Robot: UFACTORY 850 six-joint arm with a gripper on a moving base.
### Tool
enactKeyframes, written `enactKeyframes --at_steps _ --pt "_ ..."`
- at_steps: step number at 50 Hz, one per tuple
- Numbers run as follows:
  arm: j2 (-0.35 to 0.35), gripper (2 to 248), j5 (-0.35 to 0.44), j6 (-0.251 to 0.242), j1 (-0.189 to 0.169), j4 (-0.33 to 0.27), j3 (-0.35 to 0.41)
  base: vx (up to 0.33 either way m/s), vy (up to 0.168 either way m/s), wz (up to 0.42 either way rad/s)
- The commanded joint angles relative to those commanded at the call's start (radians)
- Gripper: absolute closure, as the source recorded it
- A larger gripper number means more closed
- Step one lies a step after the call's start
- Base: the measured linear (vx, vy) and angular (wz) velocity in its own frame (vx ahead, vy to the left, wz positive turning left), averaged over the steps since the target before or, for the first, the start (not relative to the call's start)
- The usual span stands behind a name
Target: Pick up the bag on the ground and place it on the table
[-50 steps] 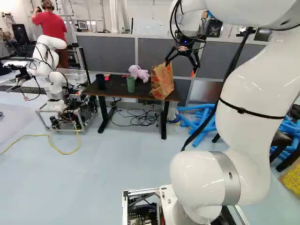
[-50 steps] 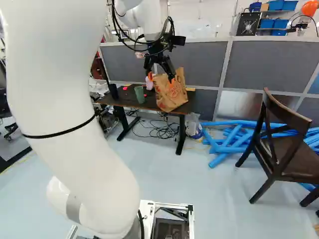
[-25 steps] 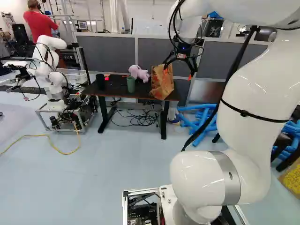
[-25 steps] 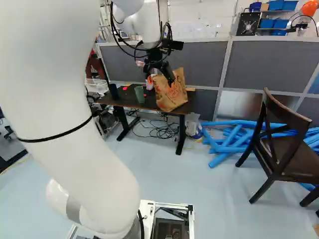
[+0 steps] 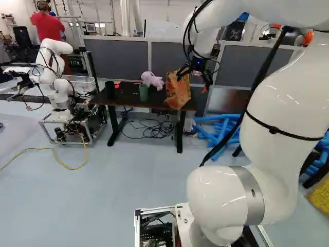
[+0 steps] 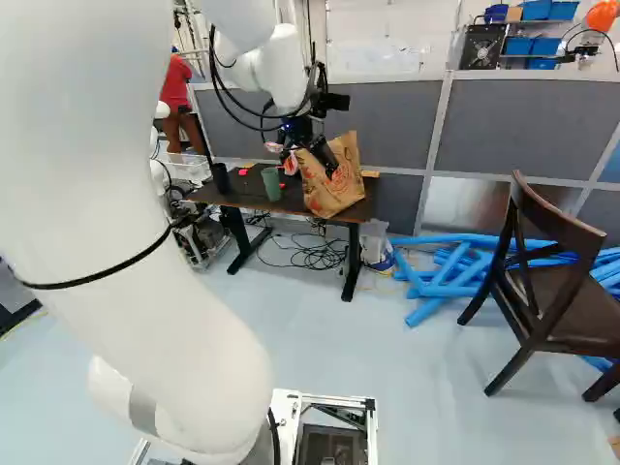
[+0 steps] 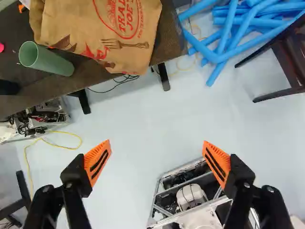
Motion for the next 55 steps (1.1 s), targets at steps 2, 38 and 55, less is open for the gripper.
enactKeyframes --at_steps 2,38,55 --pt "0.005 3 0.022 -0.005 0.002 0.000 0.014 0.000 0.000 0.000" --pt "0.102 3 0.486 -0.117 0.038 0.004 0.322 0.000 0.000 0.000" --pt "0.152 3 0.723 -0.174 0.057 0.006 0.479 0.000 0.000 0.000"
